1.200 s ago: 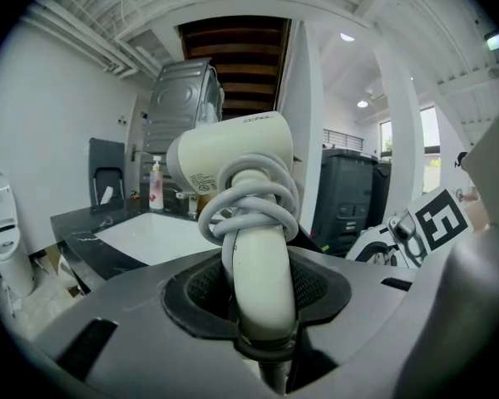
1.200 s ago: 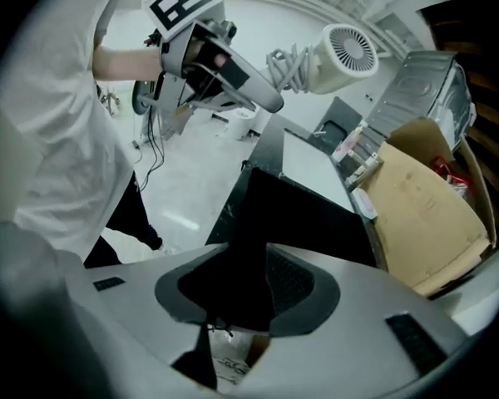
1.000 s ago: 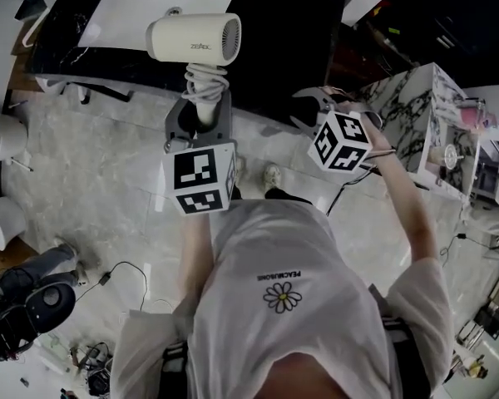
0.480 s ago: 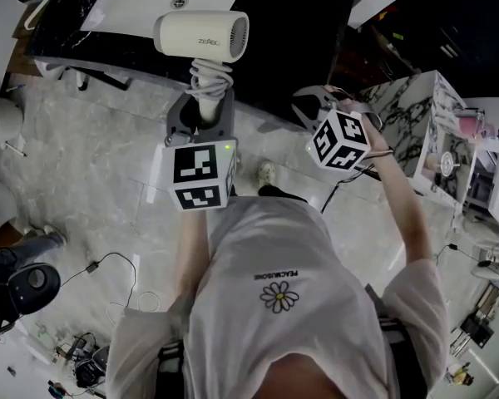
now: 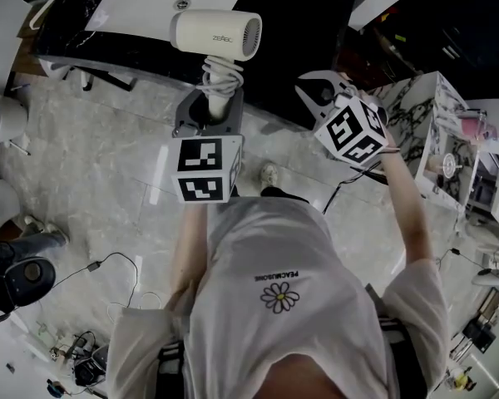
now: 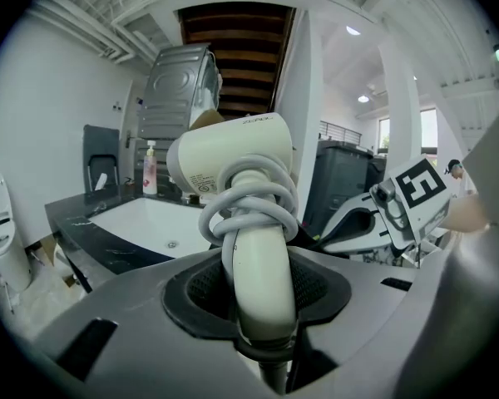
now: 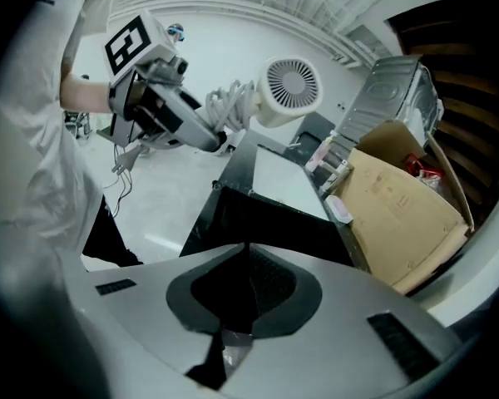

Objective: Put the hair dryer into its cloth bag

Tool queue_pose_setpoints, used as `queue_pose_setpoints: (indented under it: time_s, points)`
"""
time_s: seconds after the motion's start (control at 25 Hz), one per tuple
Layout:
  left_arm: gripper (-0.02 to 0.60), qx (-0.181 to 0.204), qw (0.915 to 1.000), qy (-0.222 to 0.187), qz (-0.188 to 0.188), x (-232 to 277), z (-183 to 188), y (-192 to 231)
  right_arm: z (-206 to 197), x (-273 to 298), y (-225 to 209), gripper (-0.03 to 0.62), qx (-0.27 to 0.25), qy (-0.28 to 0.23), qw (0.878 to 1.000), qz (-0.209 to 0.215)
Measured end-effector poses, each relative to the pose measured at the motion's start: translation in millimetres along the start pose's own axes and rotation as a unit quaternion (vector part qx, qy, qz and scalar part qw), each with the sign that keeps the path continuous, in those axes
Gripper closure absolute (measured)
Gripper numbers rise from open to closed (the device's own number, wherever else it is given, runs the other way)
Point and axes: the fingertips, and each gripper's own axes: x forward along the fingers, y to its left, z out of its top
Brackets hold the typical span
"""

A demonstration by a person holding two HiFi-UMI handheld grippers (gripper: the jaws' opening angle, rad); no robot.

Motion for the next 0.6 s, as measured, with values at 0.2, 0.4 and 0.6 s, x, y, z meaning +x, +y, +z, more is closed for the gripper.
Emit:
queue_pose_setpoints:
  time_s: [0.2, 0.4, 0.6]
  points:
    - [0.422, -0.016, 0.9995, 0.007, -0.027, 6, 4, -9, 12, -16, -31, 0.574, 0.060, -0.051, 0.996, -0.048]
    - [0.422, -0.014, 0.9978, 0.018, -0.062, 0, 4, -19, 21, -29, -53, 0.576, 0.127, -0.094, 0.984, -0.087]
    - [0.422, 0.009, 0.9852, 0.081, -0.151, -18, -18, -54, 20, -31, -58, 0.576, 0.141, -0.099, 0.981, -0.092]
